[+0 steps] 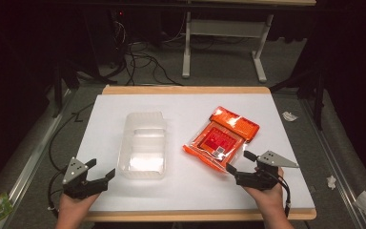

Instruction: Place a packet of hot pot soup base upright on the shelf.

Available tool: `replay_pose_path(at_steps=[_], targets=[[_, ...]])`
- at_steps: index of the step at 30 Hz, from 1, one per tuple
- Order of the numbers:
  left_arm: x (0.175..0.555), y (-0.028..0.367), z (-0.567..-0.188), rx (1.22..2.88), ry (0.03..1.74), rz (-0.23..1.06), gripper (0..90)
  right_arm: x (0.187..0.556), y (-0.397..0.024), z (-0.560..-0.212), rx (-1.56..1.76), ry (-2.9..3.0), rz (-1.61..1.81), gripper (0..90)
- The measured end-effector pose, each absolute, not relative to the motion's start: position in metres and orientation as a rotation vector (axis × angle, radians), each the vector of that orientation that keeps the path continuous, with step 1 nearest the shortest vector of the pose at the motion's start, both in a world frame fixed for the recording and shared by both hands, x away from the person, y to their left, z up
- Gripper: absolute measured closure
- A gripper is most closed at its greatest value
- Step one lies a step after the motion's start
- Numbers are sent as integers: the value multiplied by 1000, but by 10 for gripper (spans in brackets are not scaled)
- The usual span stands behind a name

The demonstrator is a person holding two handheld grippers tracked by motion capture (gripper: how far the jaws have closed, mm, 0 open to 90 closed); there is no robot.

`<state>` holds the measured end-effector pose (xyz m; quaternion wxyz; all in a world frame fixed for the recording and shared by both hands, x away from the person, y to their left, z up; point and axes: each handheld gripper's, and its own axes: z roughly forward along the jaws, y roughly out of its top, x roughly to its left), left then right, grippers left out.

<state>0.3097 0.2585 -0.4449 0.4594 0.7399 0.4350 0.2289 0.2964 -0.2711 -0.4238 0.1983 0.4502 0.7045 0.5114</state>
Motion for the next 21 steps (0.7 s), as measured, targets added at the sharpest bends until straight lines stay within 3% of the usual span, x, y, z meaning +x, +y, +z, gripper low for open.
replay_pose_path(at_steps=[21], targets=[[311,261,-444,1779,1033,572,164,301,-287,-426,1310,1909,1429,102]])
